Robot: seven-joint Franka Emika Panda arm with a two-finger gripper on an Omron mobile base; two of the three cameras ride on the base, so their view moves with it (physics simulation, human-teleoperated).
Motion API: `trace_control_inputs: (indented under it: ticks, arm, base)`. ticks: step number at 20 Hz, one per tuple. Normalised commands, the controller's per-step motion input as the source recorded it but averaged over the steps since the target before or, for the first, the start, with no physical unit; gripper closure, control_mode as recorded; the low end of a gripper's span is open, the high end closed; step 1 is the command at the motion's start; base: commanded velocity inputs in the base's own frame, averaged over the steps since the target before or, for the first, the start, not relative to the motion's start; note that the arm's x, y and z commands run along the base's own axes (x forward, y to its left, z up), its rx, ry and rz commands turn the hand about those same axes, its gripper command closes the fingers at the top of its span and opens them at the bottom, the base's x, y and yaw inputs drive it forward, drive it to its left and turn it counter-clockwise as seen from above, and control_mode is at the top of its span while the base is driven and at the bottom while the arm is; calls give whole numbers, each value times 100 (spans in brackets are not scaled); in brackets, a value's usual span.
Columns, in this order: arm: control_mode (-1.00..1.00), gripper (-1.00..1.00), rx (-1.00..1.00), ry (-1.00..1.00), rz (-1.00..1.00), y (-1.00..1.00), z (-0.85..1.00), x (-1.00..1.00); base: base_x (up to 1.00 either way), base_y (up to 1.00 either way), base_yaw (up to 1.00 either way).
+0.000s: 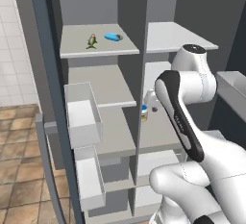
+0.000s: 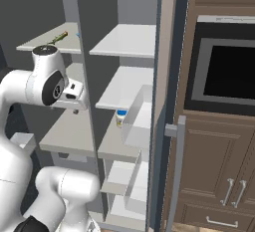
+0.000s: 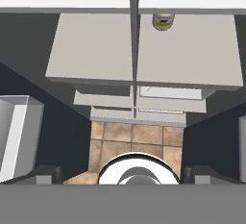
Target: Pick up the frozen fish from the freezer, place it on any shelf in the fridge, and close the fridge and freezer doors when done.
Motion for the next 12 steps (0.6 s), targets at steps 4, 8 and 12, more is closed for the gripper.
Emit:
trace_control_inputs:
  ticks: [4, 8, 12]
  arm:
    - [-100, -100, 0, 0, 0, -8, 0, 0]
    - [-100, -100, 0, 0, 0, -1, 0, 0]
    - [-100, -100, 0, 1, 0, -5, 0, 0]
  base:
    - [0, 0, 0]
    - [0, 0, 0]
    - [0, 0, 0]
